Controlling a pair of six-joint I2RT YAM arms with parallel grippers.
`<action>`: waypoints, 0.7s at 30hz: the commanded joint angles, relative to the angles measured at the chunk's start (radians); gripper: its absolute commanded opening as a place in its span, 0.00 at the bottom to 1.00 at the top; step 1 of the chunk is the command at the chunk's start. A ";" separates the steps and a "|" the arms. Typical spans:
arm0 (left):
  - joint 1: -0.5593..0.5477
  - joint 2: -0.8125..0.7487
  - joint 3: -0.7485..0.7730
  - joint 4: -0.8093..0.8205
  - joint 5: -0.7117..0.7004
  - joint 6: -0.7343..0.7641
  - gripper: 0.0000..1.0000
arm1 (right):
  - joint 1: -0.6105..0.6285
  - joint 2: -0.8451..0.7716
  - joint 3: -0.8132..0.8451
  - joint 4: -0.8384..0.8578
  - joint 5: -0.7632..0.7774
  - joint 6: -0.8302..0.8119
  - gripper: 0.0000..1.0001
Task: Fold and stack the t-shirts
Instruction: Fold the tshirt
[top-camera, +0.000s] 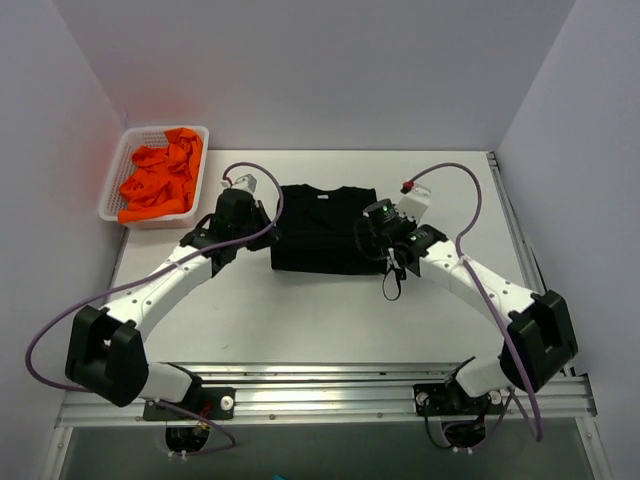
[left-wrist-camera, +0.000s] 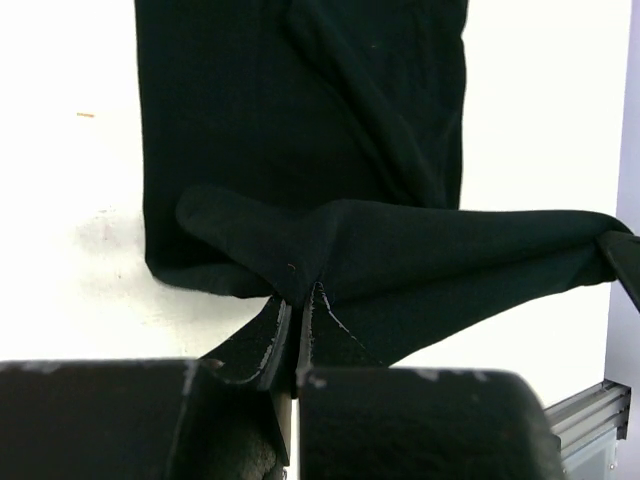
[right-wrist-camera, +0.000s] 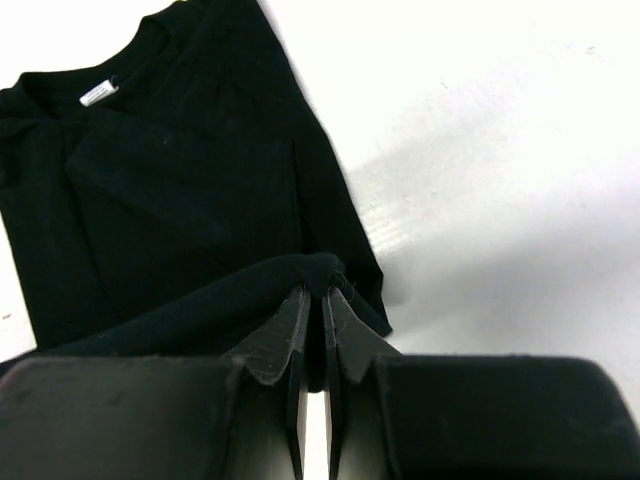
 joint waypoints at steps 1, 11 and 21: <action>0.064 0.069 0.077 0.055 0.035 0.041 0.02 | -0.053 0.093 0.081 0.016 0.020 -0.059 0.00; 0.208 0.481 0.394 0.144 0.202 0.019 0.02 | -0.197 0.521 0.444 0.000 -0.056 -0.086 0.00; 0.343 1.188 1.502 -0.209 0.447 0.005 0.94 | -0.396 1.090 1.441 -0.271 -0.106 -0.151 1.00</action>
